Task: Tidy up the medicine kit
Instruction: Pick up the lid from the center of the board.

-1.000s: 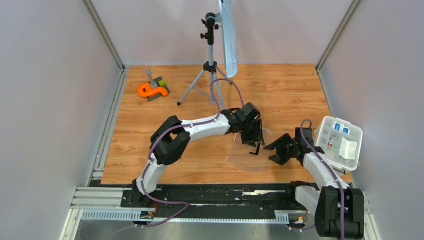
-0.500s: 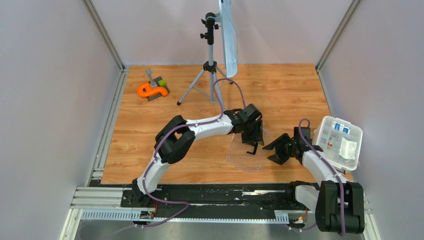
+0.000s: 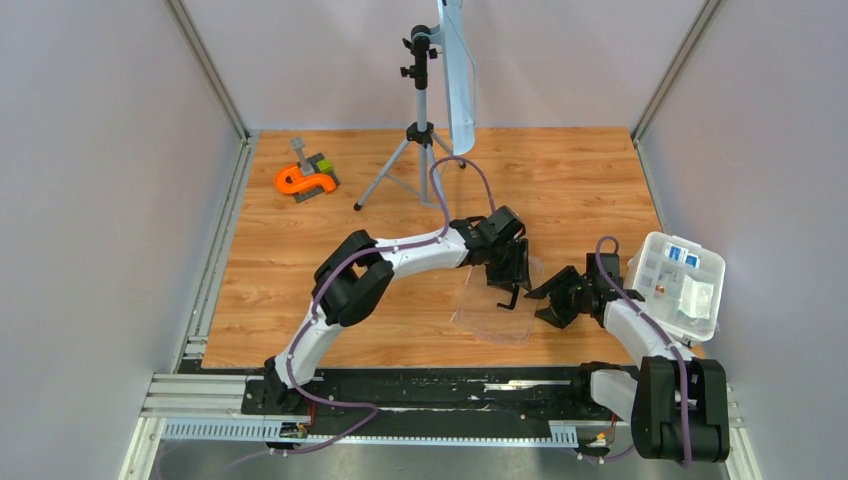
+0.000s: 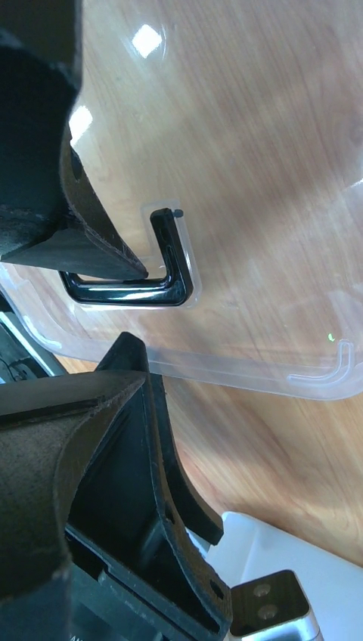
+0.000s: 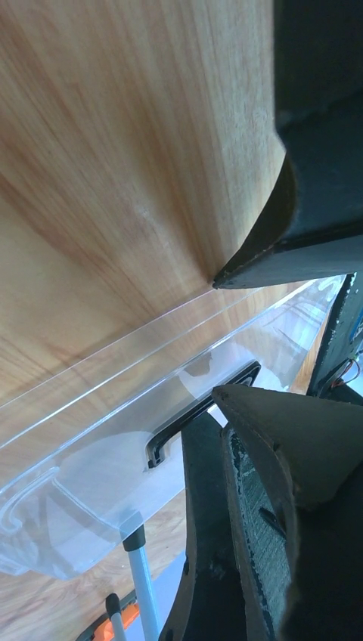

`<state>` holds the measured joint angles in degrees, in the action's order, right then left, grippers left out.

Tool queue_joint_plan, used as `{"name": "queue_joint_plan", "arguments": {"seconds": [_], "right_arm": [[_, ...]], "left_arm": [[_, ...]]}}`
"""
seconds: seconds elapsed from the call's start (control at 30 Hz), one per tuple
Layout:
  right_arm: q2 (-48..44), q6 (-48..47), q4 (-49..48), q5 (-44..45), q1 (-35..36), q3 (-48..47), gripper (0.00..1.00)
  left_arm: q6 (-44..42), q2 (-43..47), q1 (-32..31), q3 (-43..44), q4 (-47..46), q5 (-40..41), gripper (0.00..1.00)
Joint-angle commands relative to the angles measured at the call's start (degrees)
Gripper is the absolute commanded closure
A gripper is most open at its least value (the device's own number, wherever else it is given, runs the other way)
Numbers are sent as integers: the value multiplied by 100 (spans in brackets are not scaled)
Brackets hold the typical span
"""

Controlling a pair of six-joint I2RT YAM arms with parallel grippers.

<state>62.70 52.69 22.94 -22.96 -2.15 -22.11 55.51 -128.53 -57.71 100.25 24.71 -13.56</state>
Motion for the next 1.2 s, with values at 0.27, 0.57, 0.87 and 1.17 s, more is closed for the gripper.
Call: {"name": "queue_joint_plan", "arguments": {"seconds": [0.27, 0.57, 0.87, 1.17], "right_arm": [[235, 175, -402, 46, 145, 33, 48], [331, 92, -438, 247, 153, 97, 62], [750, -63, -511, 463, 152, -12, 63], [1036, -163, -600, 562, 154, -108, 64]], "left_arm": [[655, 100, 3, -791, -1781, -1131, 48], [855, 254, 107, -1122, -2265, -1314, 49], [1053, 325, 180, -1391, -2764, -1616, 50], [1228, 438, 187, -1551, -3192, -1857, 51]]}}
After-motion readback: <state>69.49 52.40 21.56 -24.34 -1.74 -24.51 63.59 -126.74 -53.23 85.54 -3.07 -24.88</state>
